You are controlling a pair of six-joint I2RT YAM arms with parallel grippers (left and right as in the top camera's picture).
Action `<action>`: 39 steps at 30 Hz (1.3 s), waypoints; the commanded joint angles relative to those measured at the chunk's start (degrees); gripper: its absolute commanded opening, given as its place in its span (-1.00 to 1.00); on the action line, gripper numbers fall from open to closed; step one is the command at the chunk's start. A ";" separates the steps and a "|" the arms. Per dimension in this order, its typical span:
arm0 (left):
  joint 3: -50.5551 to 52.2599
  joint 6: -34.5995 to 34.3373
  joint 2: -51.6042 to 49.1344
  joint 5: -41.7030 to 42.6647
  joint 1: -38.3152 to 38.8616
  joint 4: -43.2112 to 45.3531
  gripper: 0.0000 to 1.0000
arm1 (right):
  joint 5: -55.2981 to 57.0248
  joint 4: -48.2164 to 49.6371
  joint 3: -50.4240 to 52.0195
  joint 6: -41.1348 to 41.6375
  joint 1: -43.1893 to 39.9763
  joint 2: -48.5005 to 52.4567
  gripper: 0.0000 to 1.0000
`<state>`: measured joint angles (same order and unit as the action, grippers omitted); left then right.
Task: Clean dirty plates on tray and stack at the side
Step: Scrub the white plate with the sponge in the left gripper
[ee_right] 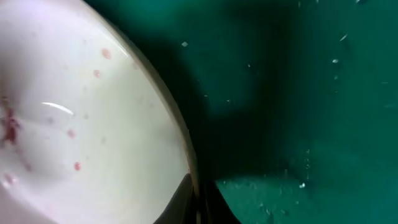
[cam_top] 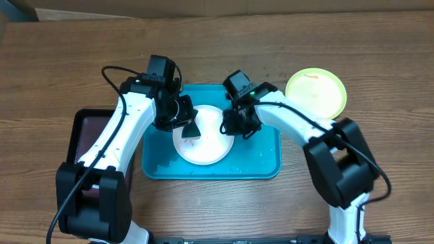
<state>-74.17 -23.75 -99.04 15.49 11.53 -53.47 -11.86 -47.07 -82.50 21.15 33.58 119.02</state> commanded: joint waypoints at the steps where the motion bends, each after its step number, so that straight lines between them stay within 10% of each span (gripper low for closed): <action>1: 0.22 0.59 -1.68 0.90 0.66 0.35 -0.92 | -1.33 0.24 -0.83 0.09 0.22 0.48 -0.93; 21: 0.22 2.34 -18.25 6.21 5.62 6.58 -0.92 | -1.20 1.97 -0.83 0.11 0.15 0.48 -0.93; 39: 0.20 -7.17 -23.45 -36.89 1.95 -1.09 -0.92 | 1.40 1.81 -0.83 0.09 0.15 0.48 -0.93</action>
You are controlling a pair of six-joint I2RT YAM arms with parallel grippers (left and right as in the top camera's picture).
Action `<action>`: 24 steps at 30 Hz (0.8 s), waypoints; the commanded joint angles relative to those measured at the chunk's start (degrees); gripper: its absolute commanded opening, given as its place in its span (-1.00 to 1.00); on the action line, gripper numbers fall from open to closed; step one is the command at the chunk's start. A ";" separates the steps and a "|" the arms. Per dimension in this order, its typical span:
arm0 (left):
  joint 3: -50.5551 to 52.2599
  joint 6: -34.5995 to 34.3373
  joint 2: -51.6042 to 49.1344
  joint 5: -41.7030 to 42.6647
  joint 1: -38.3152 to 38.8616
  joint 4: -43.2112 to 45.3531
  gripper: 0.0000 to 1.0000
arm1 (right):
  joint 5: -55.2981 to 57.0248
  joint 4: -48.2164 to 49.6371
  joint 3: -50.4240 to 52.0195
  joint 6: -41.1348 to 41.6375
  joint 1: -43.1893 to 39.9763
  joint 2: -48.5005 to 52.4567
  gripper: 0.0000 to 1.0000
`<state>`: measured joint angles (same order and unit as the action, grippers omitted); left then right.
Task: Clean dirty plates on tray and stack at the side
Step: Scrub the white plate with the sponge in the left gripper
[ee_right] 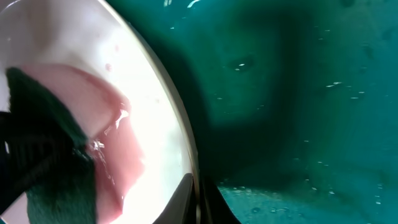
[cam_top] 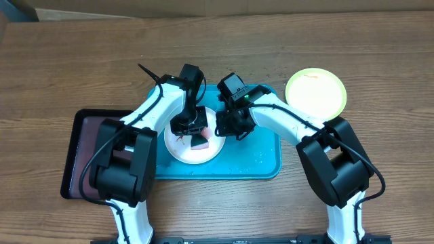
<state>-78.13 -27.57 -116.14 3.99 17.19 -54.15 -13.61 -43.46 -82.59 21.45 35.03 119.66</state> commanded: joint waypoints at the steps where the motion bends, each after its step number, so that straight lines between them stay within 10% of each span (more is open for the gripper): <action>1: 4.13 -3.63 -6.36 -25.92 -3.91 -0.44 -0.92 | 3.32 -1.88 -0.74 -0.20 -1.29 -0.15 -0.93; 17: -4.37 -4.83 -6.29 -33.18 -7.13 -8.20 -0.92 | 4.20 -2.08 -0.74 -0.22 -1.29 -0.15 -0.93; 24: -19.50 -2.86 -5.77 -21.11 -7.45 -18.84 -0.91 | 4.20 -2.05 -0.74 -0.22 -1.29 -0.15 -0.93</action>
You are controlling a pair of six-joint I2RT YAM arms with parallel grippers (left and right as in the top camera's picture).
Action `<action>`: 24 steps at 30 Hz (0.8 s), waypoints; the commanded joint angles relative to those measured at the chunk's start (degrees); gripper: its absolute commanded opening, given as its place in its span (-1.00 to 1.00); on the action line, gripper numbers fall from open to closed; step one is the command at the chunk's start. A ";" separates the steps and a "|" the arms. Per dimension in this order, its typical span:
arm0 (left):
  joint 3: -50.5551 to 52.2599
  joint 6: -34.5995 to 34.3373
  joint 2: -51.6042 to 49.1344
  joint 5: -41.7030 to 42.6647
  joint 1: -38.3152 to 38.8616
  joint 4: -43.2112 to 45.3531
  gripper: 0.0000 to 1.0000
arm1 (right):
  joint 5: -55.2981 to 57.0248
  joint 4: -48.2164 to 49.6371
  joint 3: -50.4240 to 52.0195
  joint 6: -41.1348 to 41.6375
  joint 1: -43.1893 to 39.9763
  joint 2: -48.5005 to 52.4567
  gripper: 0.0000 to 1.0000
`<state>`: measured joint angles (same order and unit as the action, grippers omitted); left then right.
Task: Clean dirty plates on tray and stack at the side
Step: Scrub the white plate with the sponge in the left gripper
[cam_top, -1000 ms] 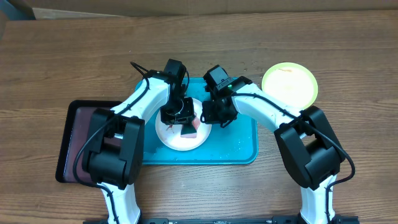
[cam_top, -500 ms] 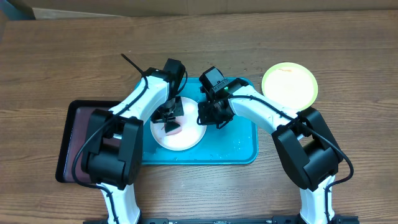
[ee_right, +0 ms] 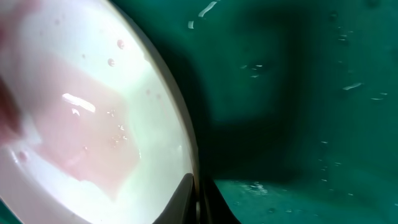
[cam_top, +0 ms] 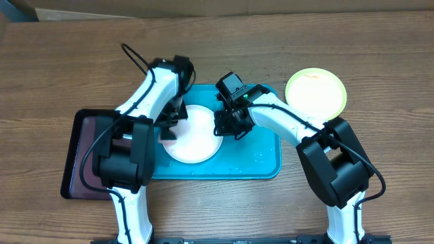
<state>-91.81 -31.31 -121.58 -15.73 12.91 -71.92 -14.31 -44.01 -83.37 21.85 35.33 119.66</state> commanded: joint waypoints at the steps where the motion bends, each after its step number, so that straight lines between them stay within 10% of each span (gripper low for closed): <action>1: -7.39 3.45 -0.22 3.10 -3.17 -1.27 -0.92 | 4.90 -1.53 0.04 -0.61 -1.60 -0.15 -0.93; 10: -7.19 15.98 -0.24 33.44 -2.99 1.46 -0.92 | 4.90 -1.51 0.04 -0.61 -1.60 -0.15 -0.93; 24: 10.91 15.61 -0.24 27.74 -1.97 12.41 -0.92 | 4.87 -1.33 0.04 -0.61 -1.60 -0.15 -0.93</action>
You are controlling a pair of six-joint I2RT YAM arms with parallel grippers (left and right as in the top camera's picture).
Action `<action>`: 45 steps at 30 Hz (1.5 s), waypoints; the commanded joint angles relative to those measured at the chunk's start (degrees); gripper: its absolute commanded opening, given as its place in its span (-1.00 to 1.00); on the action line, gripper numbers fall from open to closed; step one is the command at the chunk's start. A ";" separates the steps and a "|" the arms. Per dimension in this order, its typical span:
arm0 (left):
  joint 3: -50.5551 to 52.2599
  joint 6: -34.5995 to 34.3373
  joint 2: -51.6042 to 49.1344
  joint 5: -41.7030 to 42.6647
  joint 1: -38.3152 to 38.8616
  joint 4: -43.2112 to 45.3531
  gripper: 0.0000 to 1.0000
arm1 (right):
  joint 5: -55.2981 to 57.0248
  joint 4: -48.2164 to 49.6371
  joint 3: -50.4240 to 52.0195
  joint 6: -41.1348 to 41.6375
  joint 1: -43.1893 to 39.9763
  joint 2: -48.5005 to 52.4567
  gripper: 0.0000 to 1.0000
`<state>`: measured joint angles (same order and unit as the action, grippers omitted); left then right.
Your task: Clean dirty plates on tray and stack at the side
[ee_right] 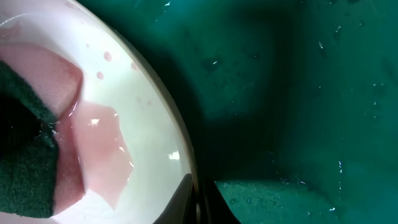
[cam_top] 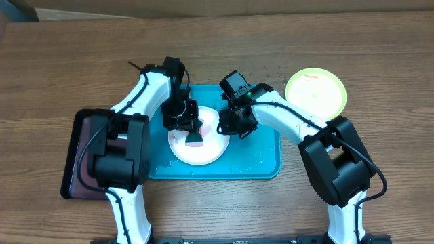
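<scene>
A white plate (cam_top: 203,150) lies on the teal tray (cam_top: 261,159). My left gripper (cam_top: 190,127) is over the plate's middle, shut on a sponge (cam_top: 196,140) that presses on the plate. In the right wrist view the sponge (ee_right: 28,168) shows dark green with a pink side, and a pale pink wet film (ee_right: 99,152) and a few red specks lie on the plate (ee_right: 143,106). My right gripper (cam_top: 227,126) is shut on the plate's right rim, which passes between its fingertips (ee_right: 186,205).
A yellow-green plate (cam_top: 316,92) sits on the wooden table at the right, beside the teal tray. A dark tray (cam_top: 76,152) lies at the left, under the left arm. Water drops dot the teal tray floor (ee_right: 298,93).
The left gripper with the sponge was at the plate's left rim and is now over the plate's middle. The right gripper still pinches the right rim.
At first the sponge was at the plate's upper left, with red stains on the plate. Then it sat mid-plate. Then it was at the left rim, leaving a pink film. Now it is mid-plate again. The right gripper held the rim throughout.
</scene>
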<state>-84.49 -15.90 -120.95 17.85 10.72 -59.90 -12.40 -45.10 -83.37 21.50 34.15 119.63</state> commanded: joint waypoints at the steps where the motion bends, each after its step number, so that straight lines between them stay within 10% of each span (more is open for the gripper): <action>1: 3.78 -0.98 -0.87 -9.22 -0.04 0.24 -0.92 | 2.97 -0.24 0.04 -0.26 -0.42 -0.13 -0.93; 17: -6.86 -21.79 -0.52 -38.88 -3.43 -16.94 -0.92 | 2.99 -1.55 0.04 -0.31 -0.42 -0.13 -0.93; 36: -13.94 -18.43 20.92 -14.53 -23.04 -18.12 -0.91 | 2.56 -0.52 -1.75 -2.51 0.28 -5.09 -0.93; 45: -5.70 -18.36 20.90 -11.80 -34.75 -20.41 -0.92 | 25.70 -5.42 -6.64 -4.00 5.95 -12.33 -0.93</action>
<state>-93.78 -35.44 -99.96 3.73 -22.52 -81.34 0.97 -49.84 -86.43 18.37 38.00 111.22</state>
